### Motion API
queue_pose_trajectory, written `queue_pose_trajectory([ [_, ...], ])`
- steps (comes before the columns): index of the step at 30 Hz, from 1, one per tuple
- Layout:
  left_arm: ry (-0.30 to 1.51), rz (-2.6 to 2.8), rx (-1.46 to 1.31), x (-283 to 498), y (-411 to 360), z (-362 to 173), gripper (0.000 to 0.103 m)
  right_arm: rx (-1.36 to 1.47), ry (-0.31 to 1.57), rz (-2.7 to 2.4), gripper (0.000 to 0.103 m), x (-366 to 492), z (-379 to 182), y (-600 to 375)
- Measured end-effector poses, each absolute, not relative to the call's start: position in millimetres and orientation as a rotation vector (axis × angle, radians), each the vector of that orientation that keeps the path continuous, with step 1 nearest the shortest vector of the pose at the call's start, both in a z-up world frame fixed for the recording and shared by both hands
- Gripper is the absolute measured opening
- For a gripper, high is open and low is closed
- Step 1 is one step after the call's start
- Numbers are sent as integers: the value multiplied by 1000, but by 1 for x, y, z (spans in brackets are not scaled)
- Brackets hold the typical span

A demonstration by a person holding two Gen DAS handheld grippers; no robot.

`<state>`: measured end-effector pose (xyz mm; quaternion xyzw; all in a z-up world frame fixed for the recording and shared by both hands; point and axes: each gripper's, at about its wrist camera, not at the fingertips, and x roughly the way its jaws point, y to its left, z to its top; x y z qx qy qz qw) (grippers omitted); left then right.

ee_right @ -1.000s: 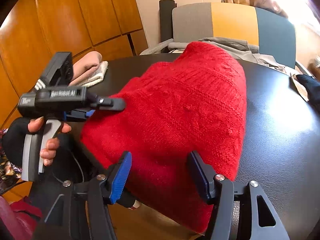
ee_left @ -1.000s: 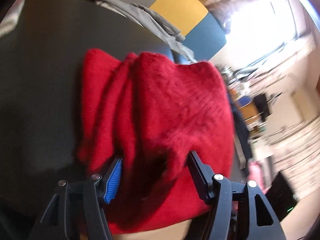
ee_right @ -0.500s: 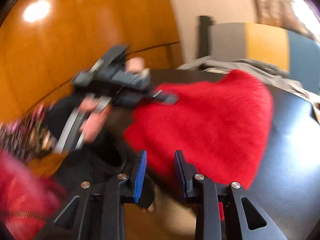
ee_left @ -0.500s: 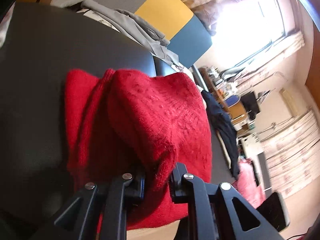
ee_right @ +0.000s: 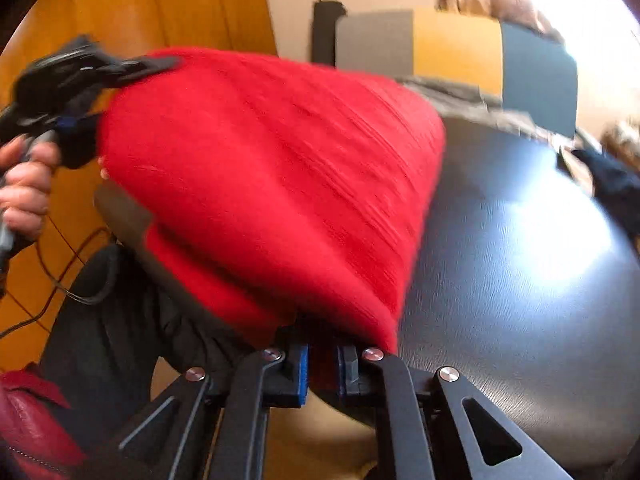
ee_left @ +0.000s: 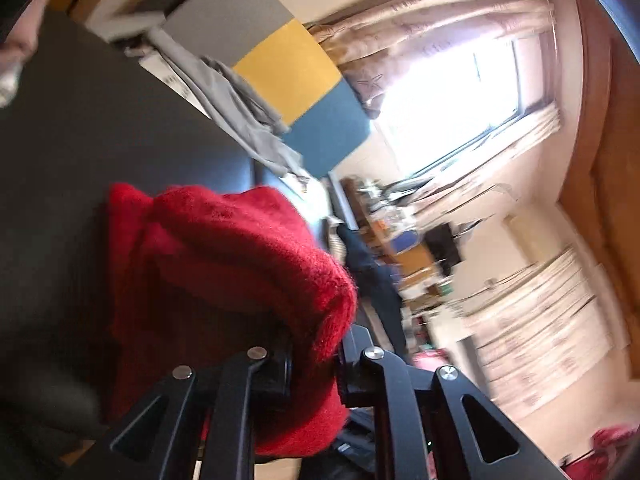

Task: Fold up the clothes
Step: 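Grasp the sweater bundle with both tools and tuck its edge under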

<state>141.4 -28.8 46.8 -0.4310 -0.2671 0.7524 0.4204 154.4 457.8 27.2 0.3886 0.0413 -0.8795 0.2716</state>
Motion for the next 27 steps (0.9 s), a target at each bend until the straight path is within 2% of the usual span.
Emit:
queue_pose_trajectory([
  [6,-542,1977,-1267,140,-40,-26,15,1110,100,-2339,7,148,16,457],
  [8,-525,1985,-1285,142,-41,-48,19,1117,108,-2337,7,147,17,458],
  [14,-548,1998,-1205,146,-46,-48,24,1133,91,-2225,11,139,30,463],
  [18,-556,2049,-1156,141,-48,-37,24,985,113,-2053,12,155,74,463],
  [19,-543,2070,-1146,139,-48,-33,24,930,112,-2041,14,159,88,464],
  [21,-506,2108,-1144,135,-49,-28,24,885,124,-2140,31,144,102,464],
  [22,-487,2119,-1157,134,-50,-27,24,875,136,-2212,48,132,106,463],
  [24,-472,2122,-1190,134,-50,-27,25,855,155,-2343,51,110,114,460],
  [27,-474,2121,-1214,138,-52,-26,26,855,107,-2331,46,80,107,446],
])
